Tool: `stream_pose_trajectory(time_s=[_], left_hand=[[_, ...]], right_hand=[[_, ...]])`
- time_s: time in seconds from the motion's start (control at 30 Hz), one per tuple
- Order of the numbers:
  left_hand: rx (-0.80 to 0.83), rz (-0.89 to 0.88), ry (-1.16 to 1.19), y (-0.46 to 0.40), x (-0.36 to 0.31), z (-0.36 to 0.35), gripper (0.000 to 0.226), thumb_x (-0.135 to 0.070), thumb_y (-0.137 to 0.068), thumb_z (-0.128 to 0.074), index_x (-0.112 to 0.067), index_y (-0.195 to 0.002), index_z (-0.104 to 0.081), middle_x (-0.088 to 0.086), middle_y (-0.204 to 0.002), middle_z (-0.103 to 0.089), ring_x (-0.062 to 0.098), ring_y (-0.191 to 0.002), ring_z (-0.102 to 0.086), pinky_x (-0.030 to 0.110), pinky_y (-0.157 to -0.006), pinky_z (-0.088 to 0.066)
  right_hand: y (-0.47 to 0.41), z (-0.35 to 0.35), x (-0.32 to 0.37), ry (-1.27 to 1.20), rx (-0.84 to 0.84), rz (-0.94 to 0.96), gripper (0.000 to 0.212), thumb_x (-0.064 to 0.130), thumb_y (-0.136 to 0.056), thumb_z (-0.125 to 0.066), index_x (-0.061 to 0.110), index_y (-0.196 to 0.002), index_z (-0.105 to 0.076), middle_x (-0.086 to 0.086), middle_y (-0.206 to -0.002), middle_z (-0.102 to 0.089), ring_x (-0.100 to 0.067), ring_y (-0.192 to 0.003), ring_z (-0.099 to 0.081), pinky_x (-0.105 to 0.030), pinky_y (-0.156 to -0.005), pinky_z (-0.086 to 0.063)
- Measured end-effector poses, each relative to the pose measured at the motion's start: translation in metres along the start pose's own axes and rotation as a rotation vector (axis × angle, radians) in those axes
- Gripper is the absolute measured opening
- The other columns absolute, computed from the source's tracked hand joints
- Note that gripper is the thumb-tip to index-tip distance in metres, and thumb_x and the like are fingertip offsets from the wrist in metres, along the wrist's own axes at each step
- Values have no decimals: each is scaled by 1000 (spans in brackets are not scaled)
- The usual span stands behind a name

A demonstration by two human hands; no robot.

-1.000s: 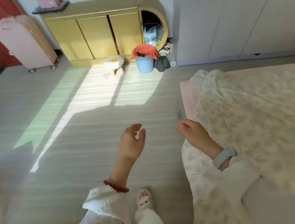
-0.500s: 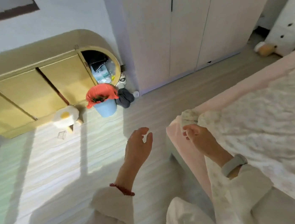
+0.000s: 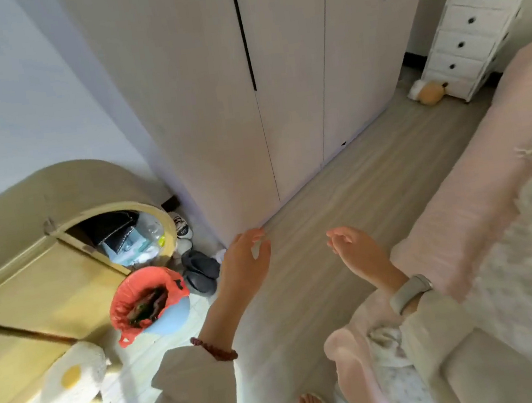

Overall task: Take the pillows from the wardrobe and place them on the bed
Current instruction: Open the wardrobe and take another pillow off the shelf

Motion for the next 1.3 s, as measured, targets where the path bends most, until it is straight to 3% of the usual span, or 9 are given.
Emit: stream_pose_trajectory(time_s=[0.2, 0.43, 0.5, 0.73, 0.9, 1.17, 1.3], left_hand=[[144, -64, -58, -164, -18, -19, 27, -21, -92, -49, -14, -118, -56, 8, -120, -61, 20, -107, -58, 23, -85, -38], [274, -250, -6, -354, -100, -73, 24, -22, -91, -51, -17, -113, -59, 5, -120, -62, 17, -104, -59, 24, -88, -41], [328, -298, 13, -403, -134, -92, 25, -21, -91, -51, -14, -114, -59, 7, -120, -61, 19, -104, -58, 22, -88, -40], [512, -558, 23, -504, -302, -216, 26, -20, -91, -51, -10, -113, -59, 10, -119, -62, 22, -107, -58, 21, -88, -37], [584, -653, 17, -555, -400, -314, 27, -21, -92, -49, -11, -116, -57, 8, -121, -61, 19, -107, -57, 20, -85, -36], [329, -683, 42, -718, -590, -360, 29, -19, -91, -50, -11, -118, -56, 11, -119, -61, 21, -104, -57, 22, -83, -36], [91, -695, 70, -806, -666, -339, 31, -18, -91, -49, -12, -121, -53, 11, -124, -57, 22, -104, -58, 26, -83, -41]], right_hand=[[-133, 35, 33, -92, -119, -54, 27, 17, -93, -41, 11, -112, -59, -12, -115, -64, -27, -108, -58, -37, -94, -44], [-274, 106, 52, -147, -318, -149, 26, 17, -91, -44, 12, -108, -62, -11, -107, -67, -28, -104, -60, -37, -92, -46], [-299, 143, 54, -159, -412, -181, 23, 17, -91, -45, 12, -105, -63, -11, -103, -67, -29, -102, -61, -34, -88, -45], [-342, 296, 30, -227, -717, -274, 24, 10, -92, -46, 2, -110, -60, -24, -111, -64, -38, -104, -59, -50, -96, -44], [-412, 403, -5, -285, -791, -290, 23, 6, -92, -45, -2, -108, -60, -27, -108, -63, -40, -104, -58, -54, -96, -43], [-583, 590, 33, -201, -715, -174, 24, 15, -94, -42, 7, -109, -59, -24, -107, -64, -38, -103, -59, -53, -93, -45], [-674, 661, 90, -79, -654, -37, 24, 16, -93, -42, 14, -111, -59, -15, -107, -65, -28, -97, -60, -30, -81, -46]])
Point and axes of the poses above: each hand's wrist, its own y-axis away from the middle knuckle, its own z-axis out of the back of the hand, x = y × z, the point moved 10 cm from there along -y, towards the middle knuckle
